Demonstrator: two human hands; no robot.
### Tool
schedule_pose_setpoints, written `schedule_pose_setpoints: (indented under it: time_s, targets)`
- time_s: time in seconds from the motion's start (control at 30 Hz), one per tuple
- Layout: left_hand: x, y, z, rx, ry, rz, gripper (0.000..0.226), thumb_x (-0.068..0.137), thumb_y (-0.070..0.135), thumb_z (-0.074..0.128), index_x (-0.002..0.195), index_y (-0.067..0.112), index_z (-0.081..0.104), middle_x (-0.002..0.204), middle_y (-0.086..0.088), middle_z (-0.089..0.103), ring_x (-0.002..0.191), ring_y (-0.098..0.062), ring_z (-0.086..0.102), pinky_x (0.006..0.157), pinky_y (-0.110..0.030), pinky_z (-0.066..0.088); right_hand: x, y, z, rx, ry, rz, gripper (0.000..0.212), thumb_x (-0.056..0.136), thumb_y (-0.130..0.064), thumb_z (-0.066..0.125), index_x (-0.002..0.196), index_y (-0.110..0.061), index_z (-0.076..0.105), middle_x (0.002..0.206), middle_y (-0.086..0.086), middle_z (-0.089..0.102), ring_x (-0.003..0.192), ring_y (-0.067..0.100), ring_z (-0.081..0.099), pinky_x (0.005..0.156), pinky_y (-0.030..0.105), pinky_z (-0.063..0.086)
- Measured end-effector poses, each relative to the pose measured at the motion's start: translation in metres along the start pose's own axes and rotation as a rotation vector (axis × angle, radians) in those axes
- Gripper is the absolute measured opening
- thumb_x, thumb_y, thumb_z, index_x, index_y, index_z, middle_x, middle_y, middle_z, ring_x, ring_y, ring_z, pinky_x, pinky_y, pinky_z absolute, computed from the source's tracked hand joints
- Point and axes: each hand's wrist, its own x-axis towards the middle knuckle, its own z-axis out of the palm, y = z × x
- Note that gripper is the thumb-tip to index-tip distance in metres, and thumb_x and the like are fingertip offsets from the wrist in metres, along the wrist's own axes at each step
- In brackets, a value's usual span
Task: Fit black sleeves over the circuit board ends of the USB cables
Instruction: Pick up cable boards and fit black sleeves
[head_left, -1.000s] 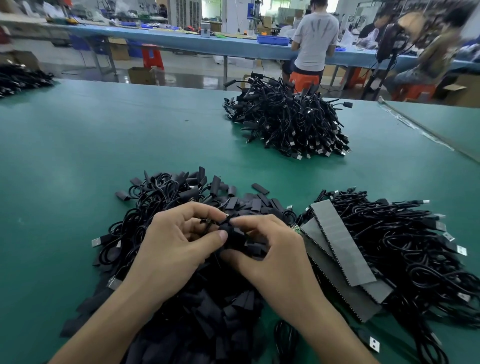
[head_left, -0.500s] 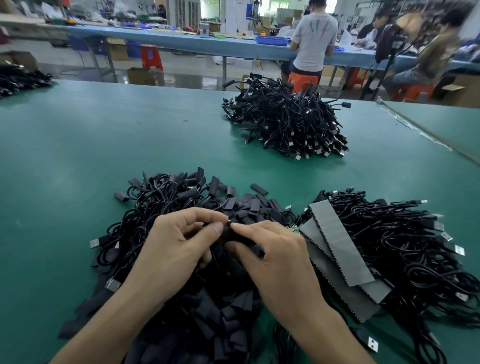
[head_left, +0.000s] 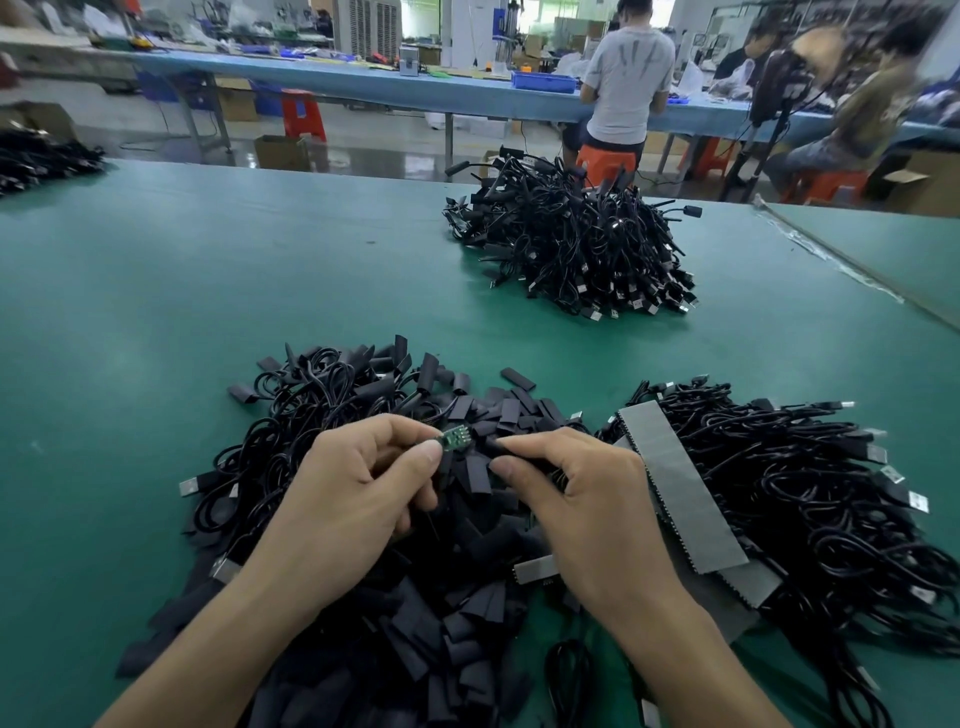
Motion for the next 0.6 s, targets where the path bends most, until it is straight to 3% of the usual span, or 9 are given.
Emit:
schedule_pose_setpoints:
  time_s: [0.13, 0.3, 0.6]
  targets:
    - [-0.001, 0.004, 0.000, 0.008, -0.034, -0.017, 0.017, 0.092, 0.023, 0.065, 0.081, 0.033, 0.074, 0.050, 0.003, 0.058, 0.042, -0.006, 0.041, 0.041, -0.015, 0.034, 0.001, 0.000, -0.002, 0.013, -0.036, -0.026, 0.019, 0.089, -0.024, 0.073, 0.107, -0.023, 0.077, 0.096, -0.016, 0.072, 0.091, -0.003, 0.065, 0.083, 0.024, 0.054]
    - [-0.001, 0.003, 0.000, 0.022, -0.028, -0.009, 0.021, 0.091, 0.020, 0.065, 0.078, 0.031, 0.075, 0.044, 0.010, 0.048, 0.039, -0.002, 0.034, 0.039, -0.012, 0.028, 0.003, 0.001, -0.007, 0.031, -0.080, -0.058, 0.020, 0.087, -0.020, 0.075, 0.106, -0.021, 0.077, 0.095, -0.015, 0.072, 0.091, -0.005, 0.064, 0.080, 0.008, 0.047]
    - [0.001, -0.002, -0.001, 0.053, -0.024, 0.001, 0.023, 0.093, 0.019, 0.065, 0.076, 0.030, 0.076, 0.044, 0.011, 0.045, 0.039, -0.003, 0.033, 0.040, -0.011, 0.028, 0.006, 0.004, -0.013, 0.026, -0.208, -0.092, 0.029, 0.085, -0.016, 0.076, 0.113, -0.020, 0.075, 0.101, -0.013, 0.070, 0.098, -0.005, 0.061, 0.085, 0.006, 0.044]
